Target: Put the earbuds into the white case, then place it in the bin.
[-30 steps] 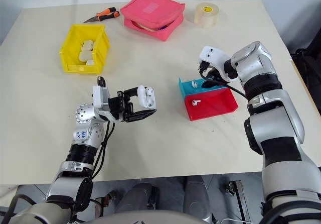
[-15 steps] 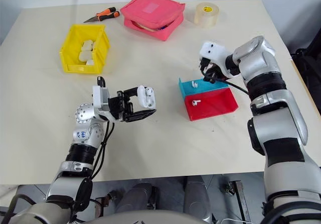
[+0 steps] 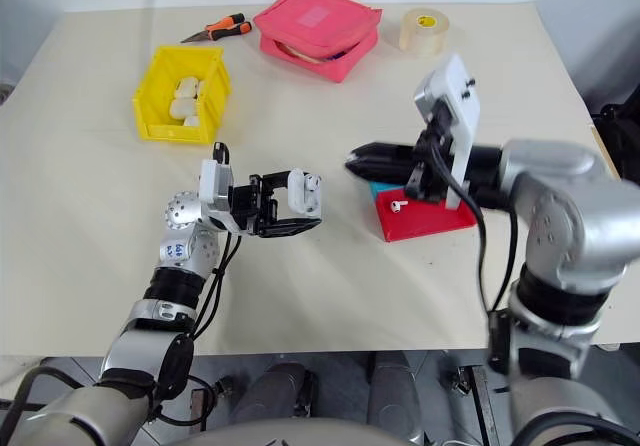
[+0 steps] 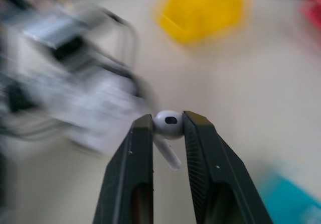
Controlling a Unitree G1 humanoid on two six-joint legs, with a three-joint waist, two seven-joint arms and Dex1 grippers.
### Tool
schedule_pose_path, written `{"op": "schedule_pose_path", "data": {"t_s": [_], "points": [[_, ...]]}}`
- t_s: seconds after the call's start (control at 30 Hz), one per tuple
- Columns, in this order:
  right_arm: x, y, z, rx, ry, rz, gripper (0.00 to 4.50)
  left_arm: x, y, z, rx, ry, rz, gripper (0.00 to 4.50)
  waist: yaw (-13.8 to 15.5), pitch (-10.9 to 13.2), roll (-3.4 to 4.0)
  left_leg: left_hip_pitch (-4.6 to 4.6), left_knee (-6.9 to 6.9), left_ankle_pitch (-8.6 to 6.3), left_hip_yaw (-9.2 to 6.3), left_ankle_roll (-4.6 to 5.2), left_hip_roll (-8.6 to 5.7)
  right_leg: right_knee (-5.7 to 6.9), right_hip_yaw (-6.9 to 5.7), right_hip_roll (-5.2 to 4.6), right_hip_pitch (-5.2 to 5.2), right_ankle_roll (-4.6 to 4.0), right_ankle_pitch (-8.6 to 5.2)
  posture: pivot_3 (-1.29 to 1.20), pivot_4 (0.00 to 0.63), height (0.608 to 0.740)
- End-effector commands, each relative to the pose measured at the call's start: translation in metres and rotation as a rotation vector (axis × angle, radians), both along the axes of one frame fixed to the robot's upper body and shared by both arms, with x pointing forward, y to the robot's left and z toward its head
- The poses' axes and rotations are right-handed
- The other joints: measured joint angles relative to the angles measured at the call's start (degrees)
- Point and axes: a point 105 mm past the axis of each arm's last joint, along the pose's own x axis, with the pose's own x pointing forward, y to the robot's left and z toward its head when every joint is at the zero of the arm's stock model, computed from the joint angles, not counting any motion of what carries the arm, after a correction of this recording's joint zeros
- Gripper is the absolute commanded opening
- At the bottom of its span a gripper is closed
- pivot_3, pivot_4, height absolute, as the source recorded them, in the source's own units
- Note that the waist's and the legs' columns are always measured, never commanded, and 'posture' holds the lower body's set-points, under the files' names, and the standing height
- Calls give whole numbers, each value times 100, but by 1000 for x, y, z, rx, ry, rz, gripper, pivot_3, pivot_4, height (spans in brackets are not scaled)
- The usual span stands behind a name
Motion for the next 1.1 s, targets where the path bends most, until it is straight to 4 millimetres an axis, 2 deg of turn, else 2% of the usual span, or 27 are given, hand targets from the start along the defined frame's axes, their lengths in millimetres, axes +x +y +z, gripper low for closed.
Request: {"op": "schedule_pose_path", "data": {"t_s": [0.03,0.13,0.37,0.6,1.1], "points": [[-14,5,7,121,-12,-26,488,2,-3,8,-15,-31,-29,2779,8,0,1,6,-1,0,-2,0,-2,4,0,2,2,0,0,0,150,740],[-21,14,-5,146,18,-24,488,3,-7,10,-11,-36,-55,2779,-1,0,1,12,-6,0,-4,0,-8,17,-5,5,0,-2,-1,0,150,740],[-22,23,-12,196,41,-50,488,1,-14,14,-8,-51,-109,2779,-56,-1,1,22,-11,0,5,0,-24,22,-9,8,-4,-7,-3,0,150,740],[-16,30,-21,185,43,-62,488,-3,-13,16,-8,-55,-124,2779,-49,-1,1,23,-12,0,7,0,-26,23,-9,7,-4,-8,-3,0,150,740],[-5,30,-35,146,15,-79,488,-8,-11,15,-4,-35,-125,2779,-47,-1,1,24,-12,0,8,0,-24,21,-9,8,-2,-8,-4,0,150,740]]}}
